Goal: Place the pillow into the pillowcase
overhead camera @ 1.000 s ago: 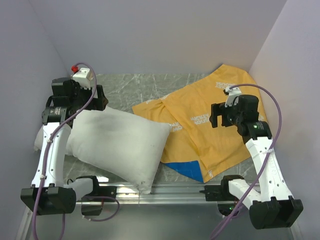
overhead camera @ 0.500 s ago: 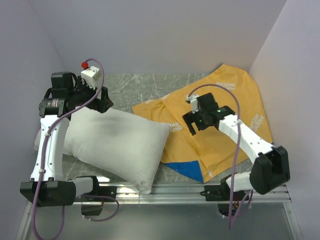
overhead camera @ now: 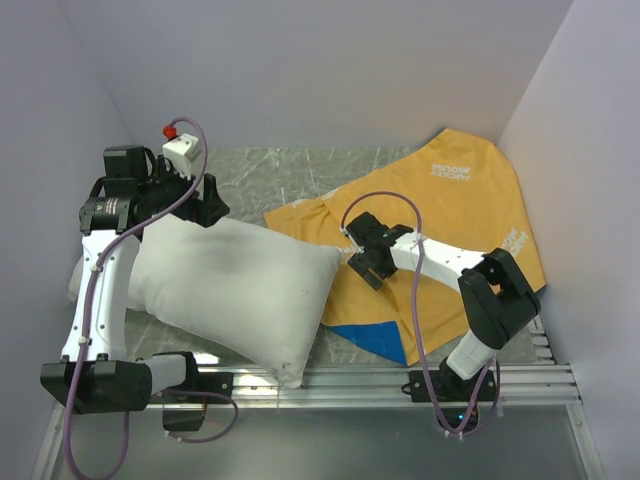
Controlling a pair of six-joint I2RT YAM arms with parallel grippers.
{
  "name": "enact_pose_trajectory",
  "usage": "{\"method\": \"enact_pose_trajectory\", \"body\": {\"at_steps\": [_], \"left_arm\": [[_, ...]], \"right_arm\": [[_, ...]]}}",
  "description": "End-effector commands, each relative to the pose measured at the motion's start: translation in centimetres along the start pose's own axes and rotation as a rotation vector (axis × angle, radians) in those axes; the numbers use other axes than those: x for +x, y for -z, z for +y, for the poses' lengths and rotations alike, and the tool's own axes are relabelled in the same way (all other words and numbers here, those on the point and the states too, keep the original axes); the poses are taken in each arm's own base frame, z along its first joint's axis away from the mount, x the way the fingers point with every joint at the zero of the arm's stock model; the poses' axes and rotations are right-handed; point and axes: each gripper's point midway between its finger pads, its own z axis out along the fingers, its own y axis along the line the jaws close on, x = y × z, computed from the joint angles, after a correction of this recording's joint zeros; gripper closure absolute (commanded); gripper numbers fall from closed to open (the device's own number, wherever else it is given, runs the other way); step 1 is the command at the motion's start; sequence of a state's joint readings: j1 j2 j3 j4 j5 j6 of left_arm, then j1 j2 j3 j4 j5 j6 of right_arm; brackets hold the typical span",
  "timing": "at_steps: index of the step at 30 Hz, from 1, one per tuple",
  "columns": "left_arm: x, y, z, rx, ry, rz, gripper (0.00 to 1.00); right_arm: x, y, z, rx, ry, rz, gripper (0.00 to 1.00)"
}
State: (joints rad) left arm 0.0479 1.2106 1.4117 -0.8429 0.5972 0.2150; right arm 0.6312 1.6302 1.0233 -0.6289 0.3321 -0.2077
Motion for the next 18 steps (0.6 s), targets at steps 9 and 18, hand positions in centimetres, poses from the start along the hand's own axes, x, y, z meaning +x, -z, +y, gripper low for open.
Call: {"method": "enact_pose_trajectory", "body": {"at_steps": [9,18], "left_arm": [[-0.7,-0.8,-0.1,0.024,0.017,-0.027,0.01],[-1.0,-0.9,0.5,0.003,-0.014,-0.037,0.01]], "right_arm": [[0.3,0.4,-4.5,0.311,0.065,-0.009,0.16],[-1.5,1.2,-6.7,0.347,0.016,-0.060,0.65]]}}
